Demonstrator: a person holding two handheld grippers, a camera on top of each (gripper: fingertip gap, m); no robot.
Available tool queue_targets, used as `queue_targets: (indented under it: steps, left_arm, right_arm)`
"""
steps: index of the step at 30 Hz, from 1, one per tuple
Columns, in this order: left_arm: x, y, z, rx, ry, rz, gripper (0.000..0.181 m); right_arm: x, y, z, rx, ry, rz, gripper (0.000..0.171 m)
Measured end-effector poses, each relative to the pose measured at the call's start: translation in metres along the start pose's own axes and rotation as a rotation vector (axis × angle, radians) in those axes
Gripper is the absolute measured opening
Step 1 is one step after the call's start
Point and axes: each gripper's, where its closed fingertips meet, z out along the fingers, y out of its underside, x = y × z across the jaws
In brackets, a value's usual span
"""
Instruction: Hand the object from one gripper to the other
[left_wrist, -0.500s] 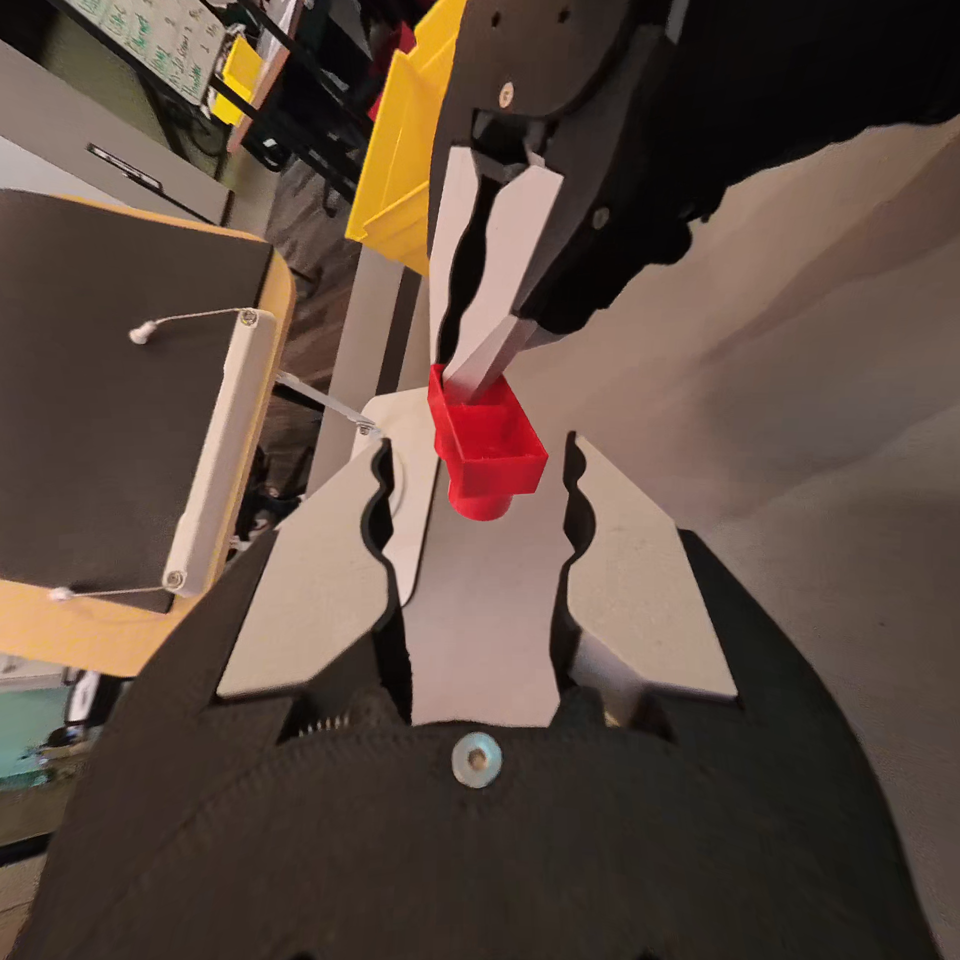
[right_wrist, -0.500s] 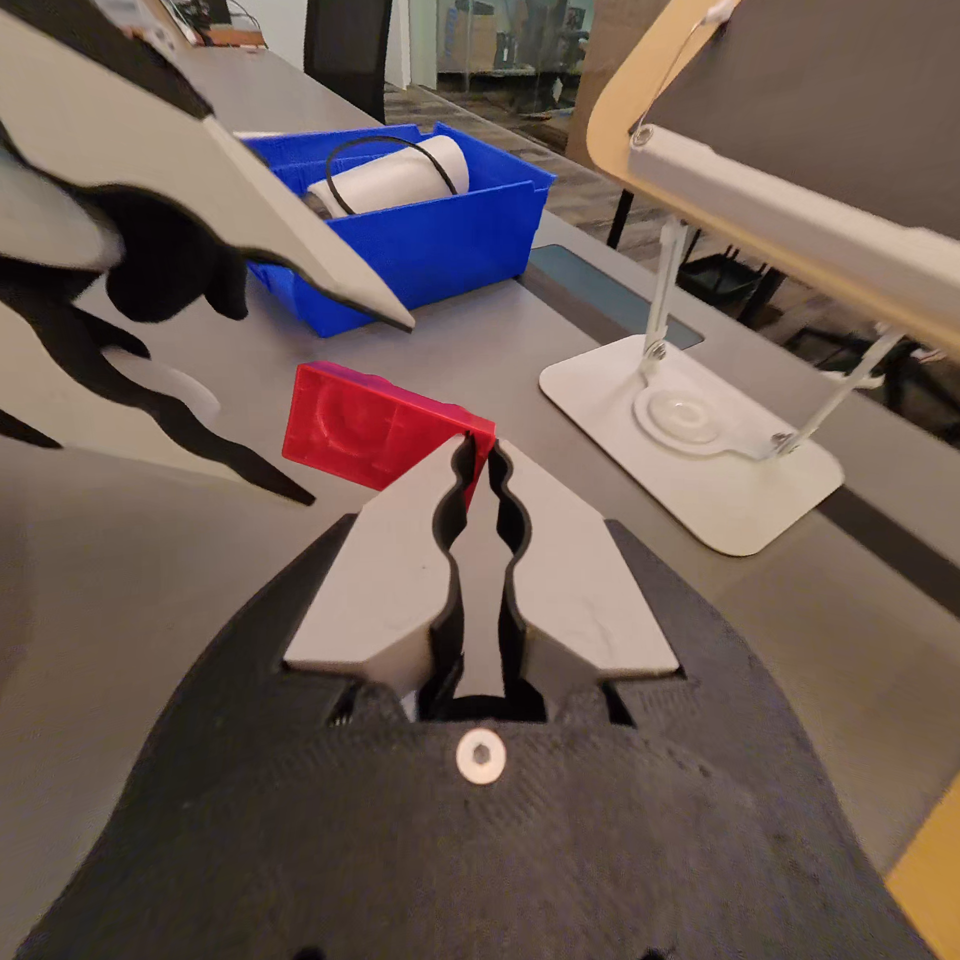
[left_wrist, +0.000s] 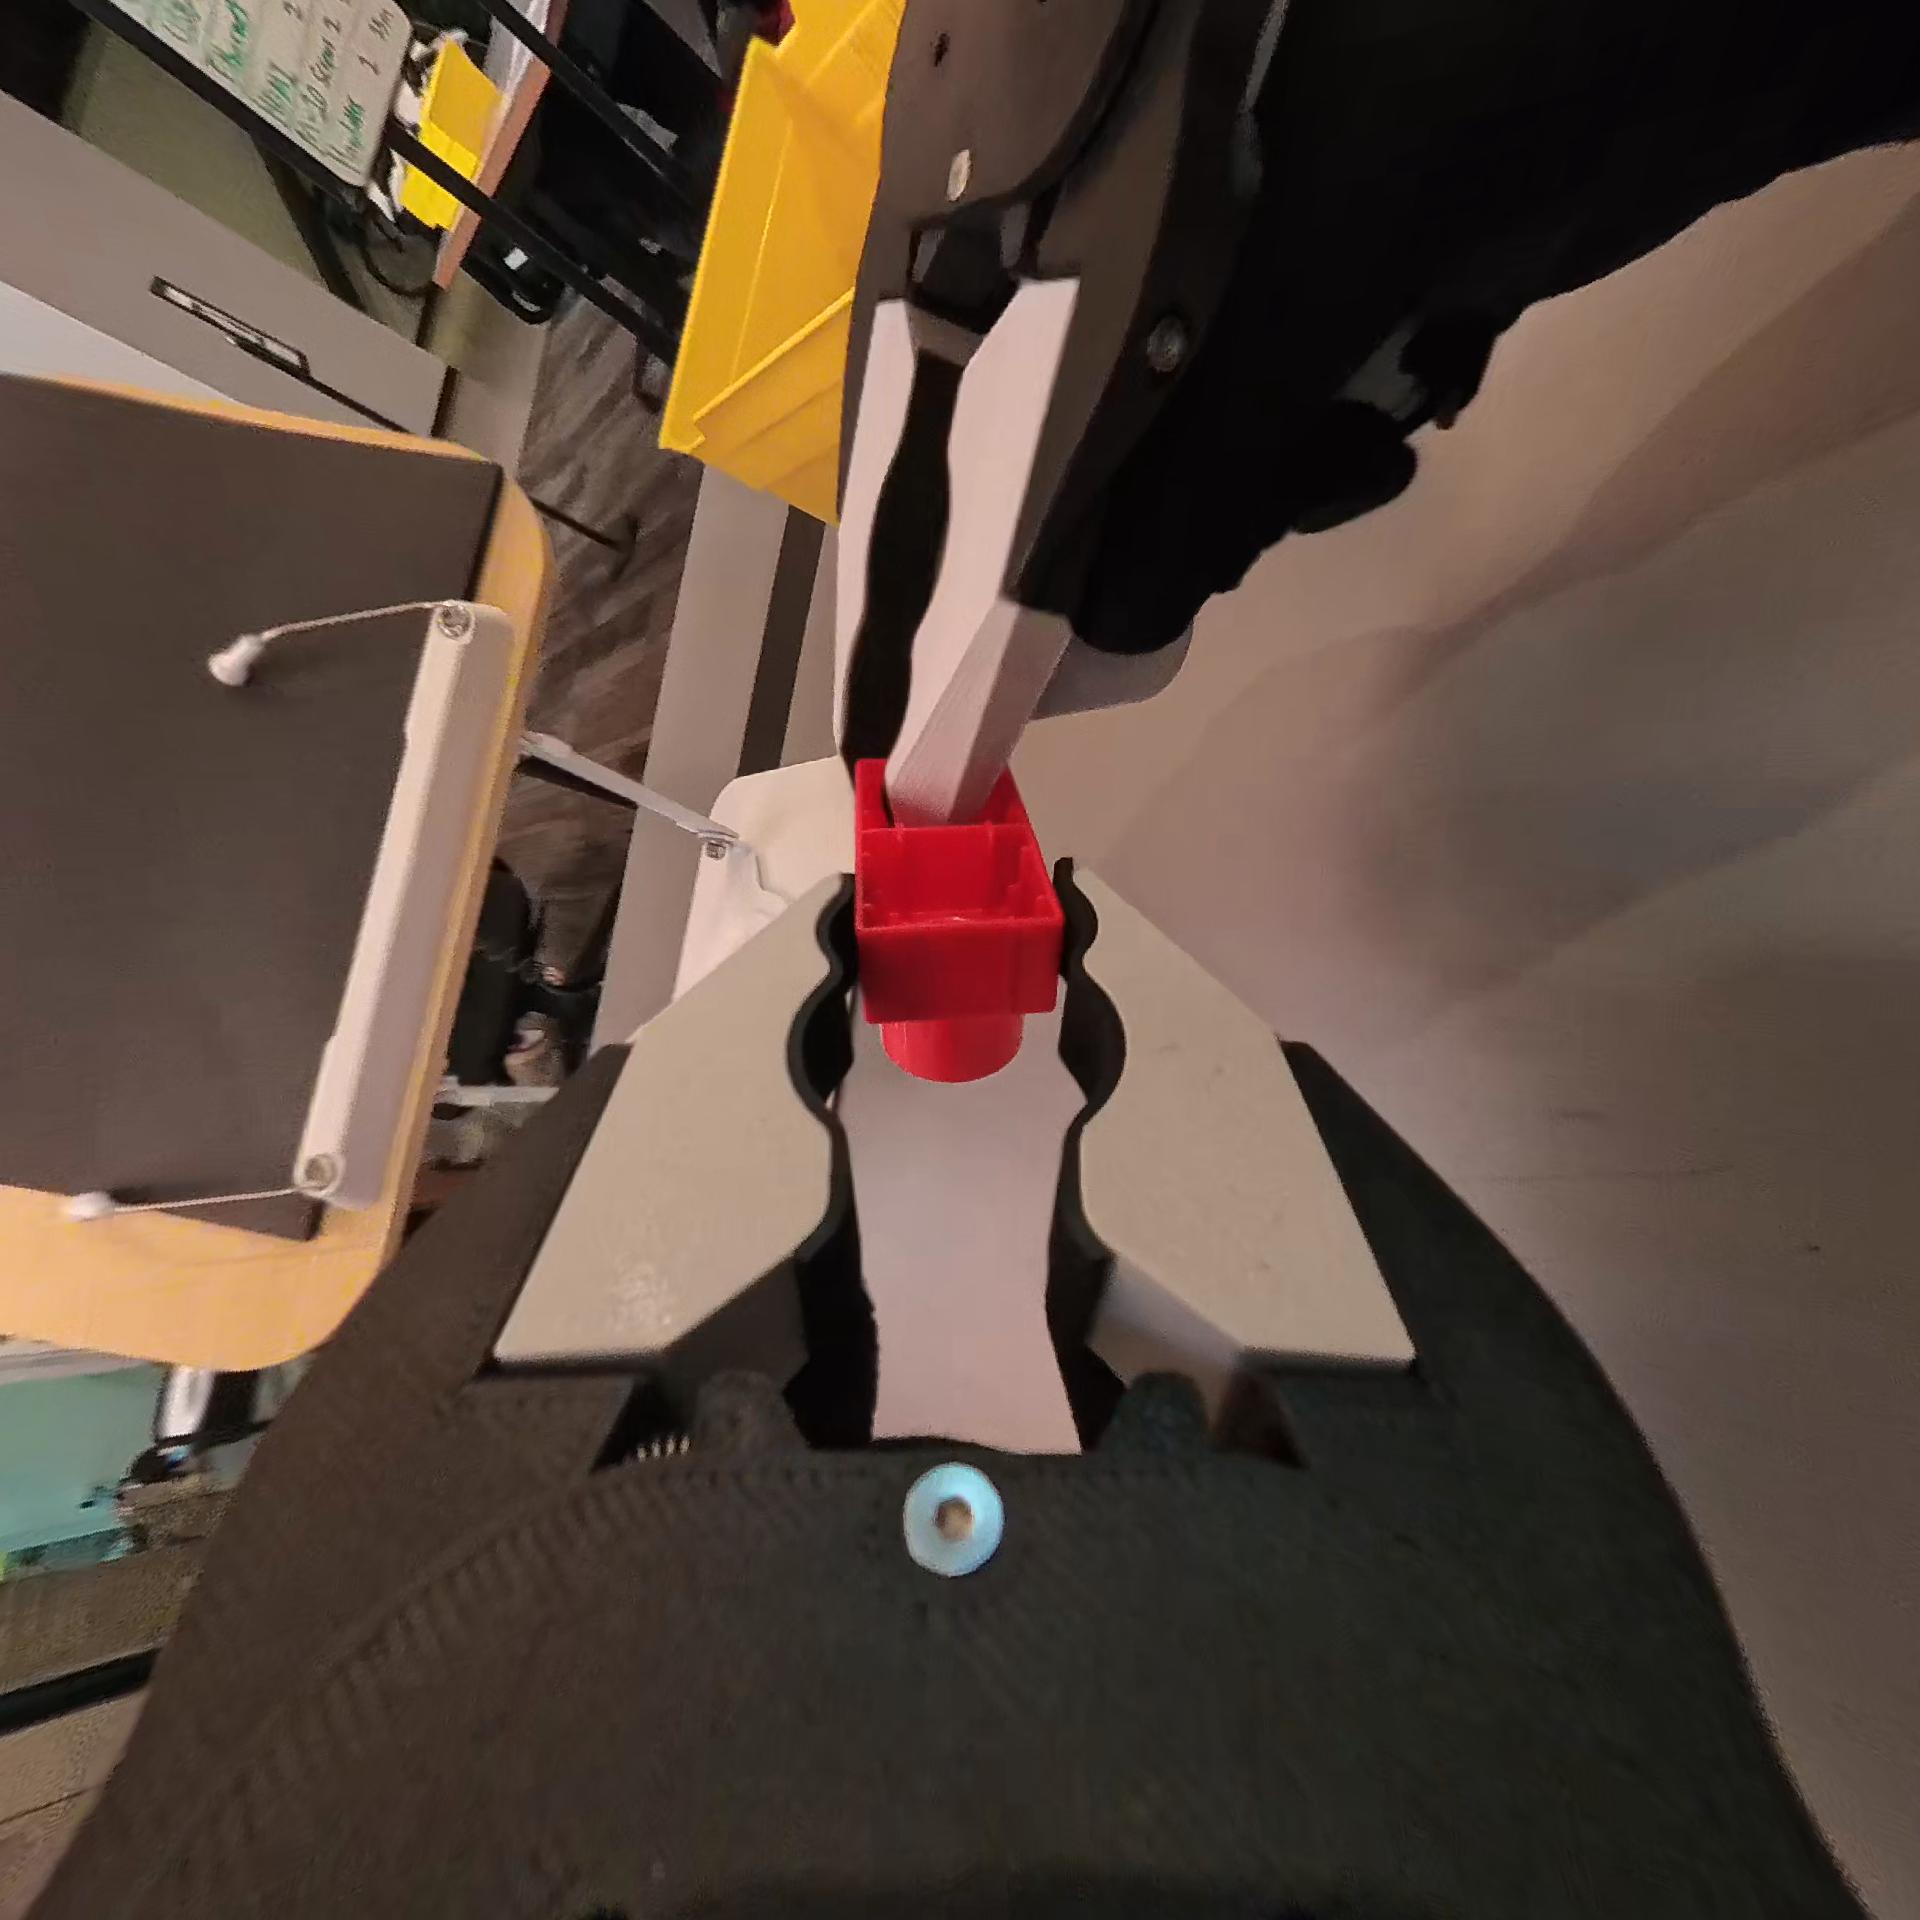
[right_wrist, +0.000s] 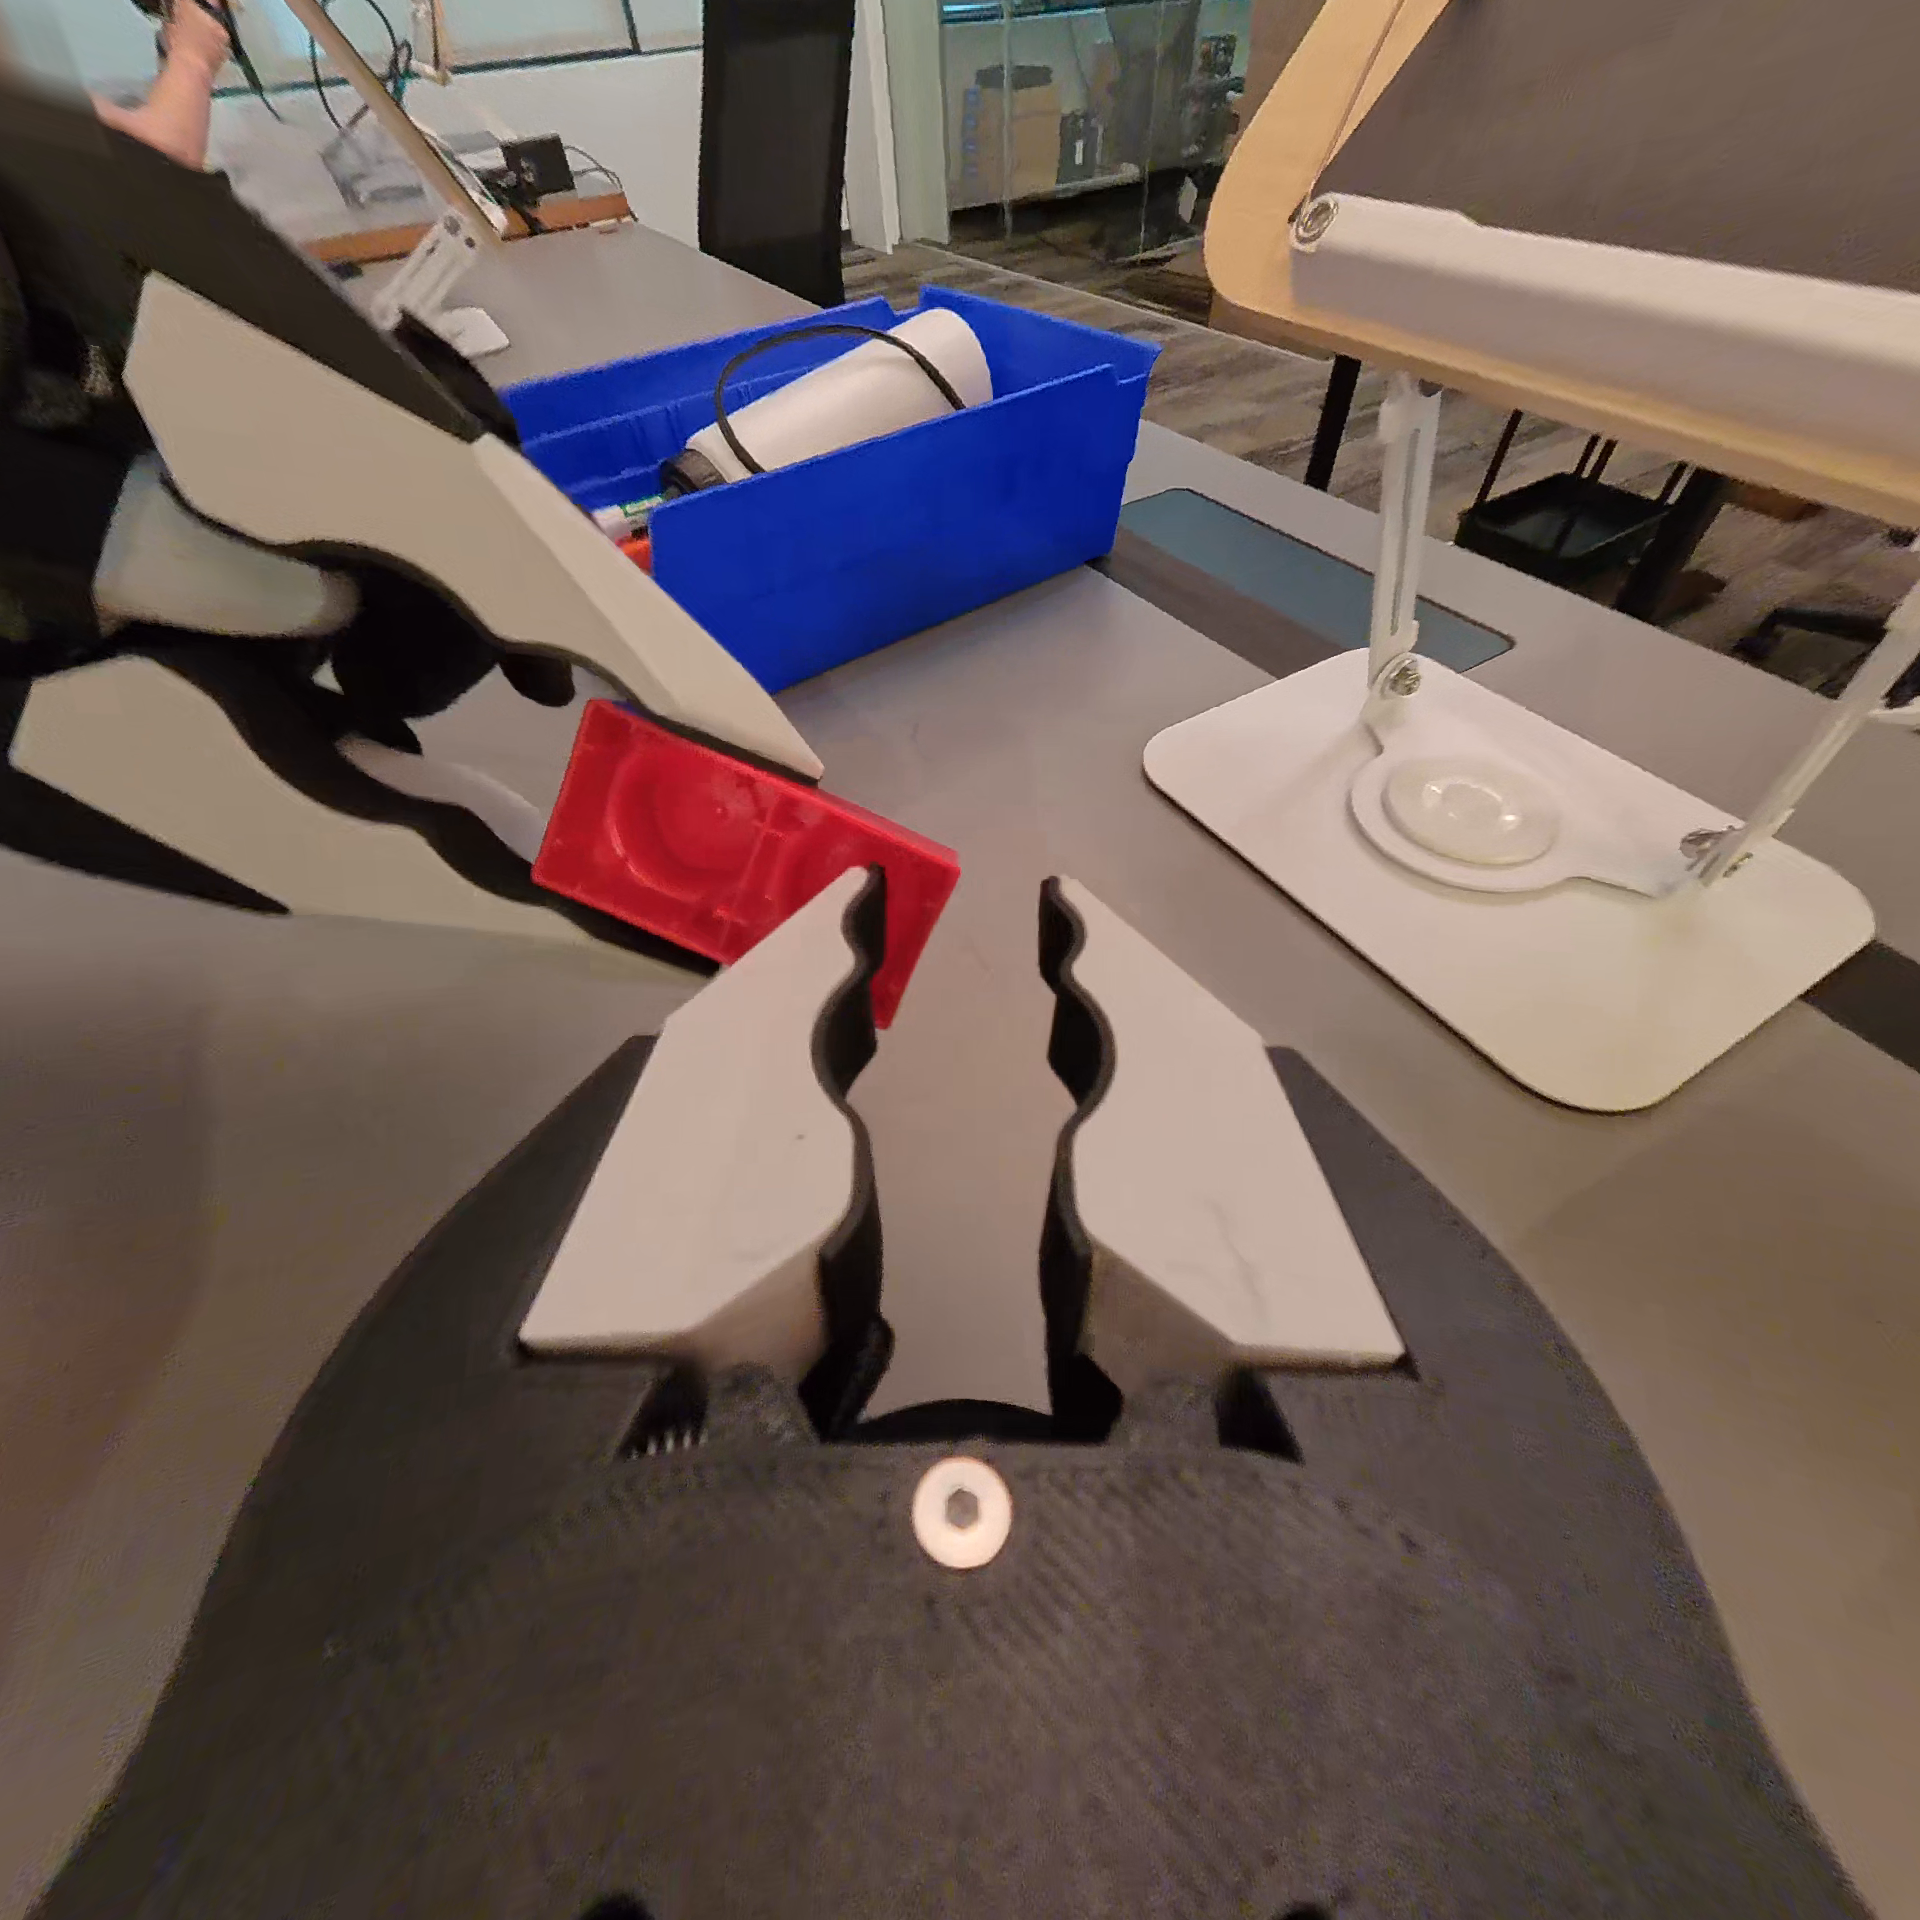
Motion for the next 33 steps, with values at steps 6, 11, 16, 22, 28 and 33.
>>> queue_targets:
  steps: [6, 11, 16, 22, 28, 33]
  left_arm:
    - [0.008, 0.007, -0.007, -0.015, 0.258, -0.135, 0.035]
    - [0.026, 0.002, -0.028, 0.009, 0.611, -0.217, 0.035]
    - [0.05, 0.001, -0.051, -0.046, 0.906, -0.181, 0.035]
    - [0.068, -0.002, -0.061, -0.091, 1.068, -0.115, 0.035]
    - [0.087, -0.002, -0.072, -0.157, 1.198, -0.046, 0.035]
    - [0.086, 0.003, -0.067, -0.218, 1.172, -0.054, 0.038]
  right_arm:
    - [-0.007, -0.015, -0.02, -0.014, 0.07, -0.476, 0.021]
    - [-0.066, -0.024, -0.028, 0.014, -0.041, -0.983, 0.016]
    - [-0.098, -0.024, -0.02, -0.02, -0.109, -1.241, 0.017]
    - [-0.114, -0.004, -0.01, -0.115, -0.185, -1.42, 0.015]
    - [-0.124, 0.007, -0.006, -0.148, -0.254, -1.43, 0.004]
    - [-0.117, 0.009, -0.004, -0.162, -0.223, -1.354, 0.002]
